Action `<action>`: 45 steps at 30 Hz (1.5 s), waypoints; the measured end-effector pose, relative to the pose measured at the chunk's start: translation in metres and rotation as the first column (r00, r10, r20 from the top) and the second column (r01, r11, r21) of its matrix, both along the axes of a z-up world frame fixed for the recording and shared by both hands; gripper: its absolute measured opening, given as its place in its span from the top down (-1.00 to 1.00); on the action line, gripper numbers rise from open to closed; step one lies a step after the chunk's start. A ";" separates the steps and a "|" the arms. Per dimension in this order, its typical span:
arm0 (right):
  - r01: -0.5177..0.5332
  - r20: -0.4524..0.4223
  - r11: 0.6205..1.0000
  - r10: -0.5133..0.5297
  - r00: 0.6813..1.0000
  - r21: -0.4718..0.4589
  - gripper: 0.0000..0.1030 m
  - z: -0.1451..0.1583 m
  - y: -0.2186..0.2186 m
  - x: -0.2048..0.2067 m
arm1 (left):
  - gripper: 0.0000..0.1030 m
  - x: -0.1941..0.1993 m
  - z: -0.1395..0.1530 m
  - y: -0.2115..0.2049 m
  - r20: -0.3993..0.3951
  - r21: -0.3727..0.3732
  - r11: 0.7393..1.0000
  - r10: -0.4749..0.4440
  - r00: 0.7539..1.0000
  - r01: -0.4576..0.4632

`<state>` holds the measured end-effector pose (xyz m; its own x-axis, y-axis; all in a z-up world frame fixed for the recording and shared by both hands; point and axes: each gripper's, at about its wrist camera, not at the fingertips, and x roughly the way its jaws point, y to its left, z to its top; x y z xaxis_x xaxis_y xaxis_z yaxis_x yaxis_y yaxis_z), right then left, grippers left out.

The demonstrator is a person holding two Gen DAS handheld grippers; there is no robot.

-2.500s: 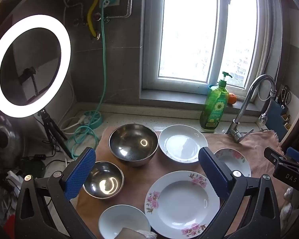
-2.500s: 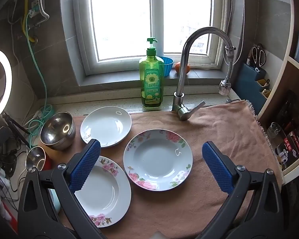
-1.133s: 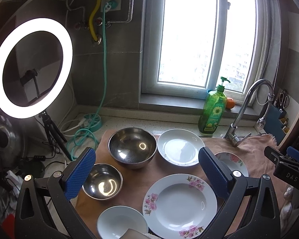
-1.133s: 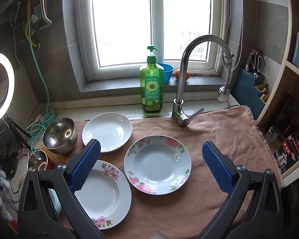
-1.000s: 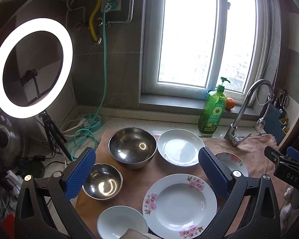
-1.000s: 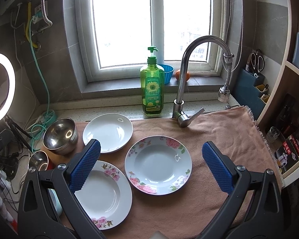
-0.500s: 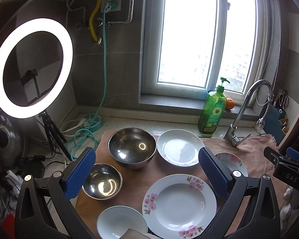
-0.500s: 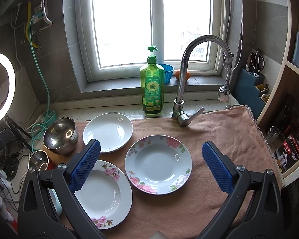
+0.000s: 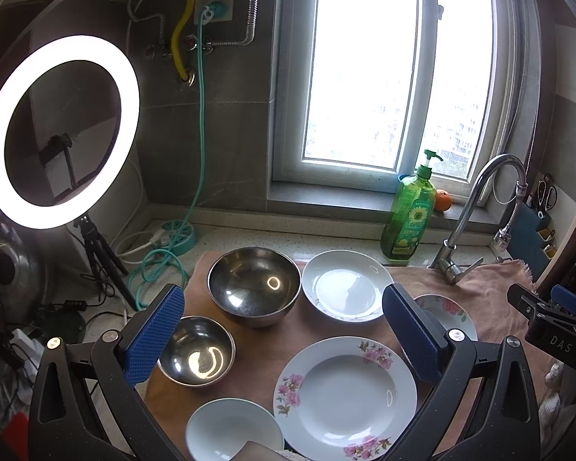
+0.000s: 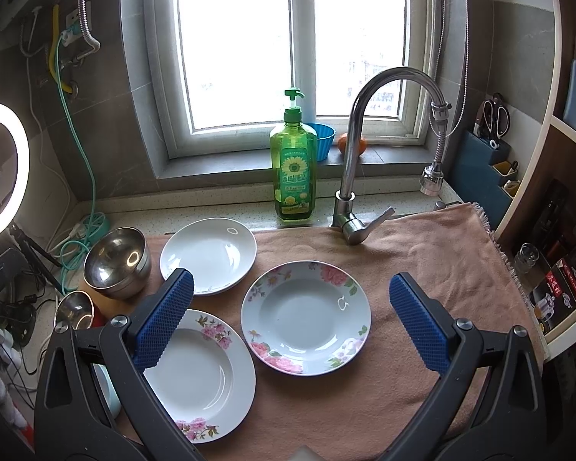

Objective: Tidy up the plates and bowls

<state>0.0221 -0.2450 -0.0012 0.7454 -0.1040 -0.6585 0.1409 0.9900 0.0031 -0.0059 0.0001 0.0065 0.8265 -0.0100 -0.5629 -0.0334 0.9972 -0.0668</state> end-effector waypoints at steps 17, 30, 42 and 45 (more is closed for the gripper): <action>0.000 -0.001 1.000 0.000 1.000 0.002 -1.00 0.000 0.000 0.000 | -0.99 0.001 -0.001 -0.002 0.001 0.003 1.000 -0.005 1.000 0.005; 0.000 -0.024 1.000 0.001 1.000 0.017 -1.00 -0.012 -0.007 0.002 | -0.99 0.003 -0.011 0.009 -0.038 -0.003 1.000 0.005 0.999 -0.005; -0.050 0.097 0.994 0.041 0.994 0.092 -1.00 -0.028 -0.025 -0.026 | -0.99 -0.004 -0.036 0.055 -0.109 -0.032 0.999 0.000 0.994 -0.004; -0.065 0.029 0.990 0.062 0.998 0.124 -1.00 -0.038 -0.028 -0.024 | -0.98 -0.008 -0.047 0.072 -0.155 -0.083 0.996 0.000 0.988 -0.013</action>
<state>-0.0016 -0.2726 -0.0394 0.7644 0.0255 -0.6442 0.0762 0.9887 0.1295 -0.0138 0.0722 -0.0410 0.7298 -0.0576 -0.6812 -0.0562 0.9880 -0.1437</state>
